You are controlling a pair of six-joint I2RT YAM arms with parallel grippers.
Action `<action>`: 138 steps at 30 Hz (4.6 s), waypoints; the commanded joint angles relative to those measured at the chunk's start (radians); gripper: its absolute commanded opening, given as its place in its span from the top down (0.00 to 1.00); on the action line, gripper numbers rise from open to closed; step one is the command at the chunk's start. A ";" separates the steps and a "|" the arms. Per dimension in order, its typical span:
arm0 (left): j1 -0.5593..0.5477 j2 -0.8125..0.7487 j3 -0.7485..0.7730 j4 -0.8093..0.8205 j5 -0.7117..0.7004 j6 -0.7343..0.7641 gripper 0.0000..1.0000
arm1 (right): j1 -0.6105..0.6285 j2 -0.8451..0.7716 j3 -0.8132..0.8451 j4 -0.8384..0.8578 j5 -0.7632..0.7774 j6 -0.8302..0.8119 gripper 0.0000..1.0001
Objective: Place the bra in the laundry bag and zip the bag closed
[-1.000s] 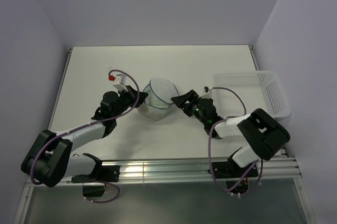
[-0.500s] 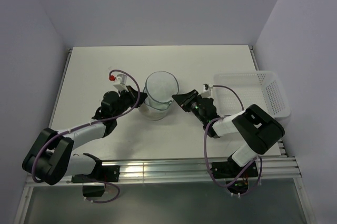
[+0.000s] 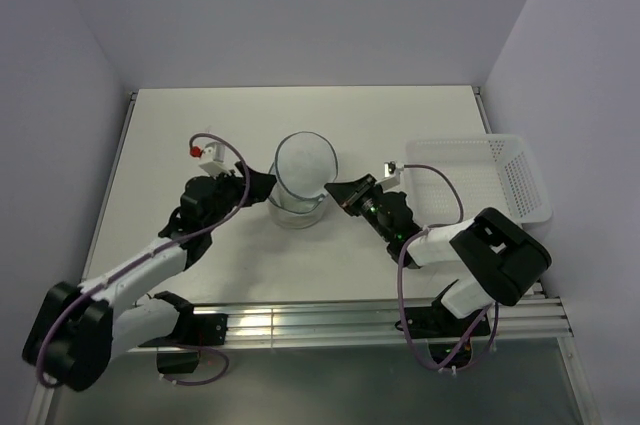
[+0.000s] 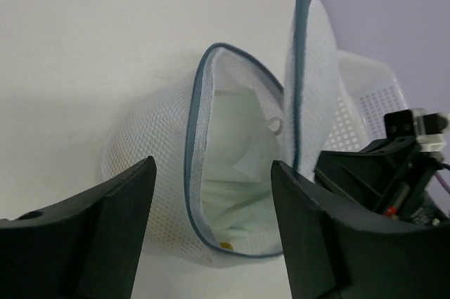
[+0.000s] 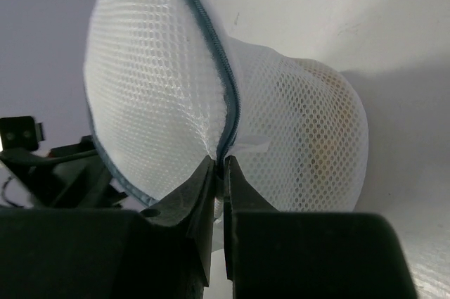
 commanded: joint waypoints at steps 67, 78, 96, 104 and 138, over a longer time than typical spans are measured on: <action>-0.531 0.242 0.045 0.222 -0.412 -0.361 0.99 | 0.136 -0.119 -0.050 -0.056 0.146 -0.145 1.00; -0.531 0.165 0.018 0.179 -0.325 -0.355 1.00 | 0.129 -0.140 -0.018 -0.130 0.139 -0.186 1.00; -0.513 0.187 0.039 0.221 -0.252 -0.355 0.60 | 0.129 -0.130 0.008 -0.128 0.064 -0.200 1.00; -0.514 0.205 0.022 0.248 -0.250 -0.401 0.66 | 0.129 -0.127 0.012 -0.128 0.066 -0.200 1.00; -0.519 0.204 -0.056 0.309 -0.352 -0.471 0.61 | 0.133 -0.133 -0.004 -0.113 0.072 -0.203 1.00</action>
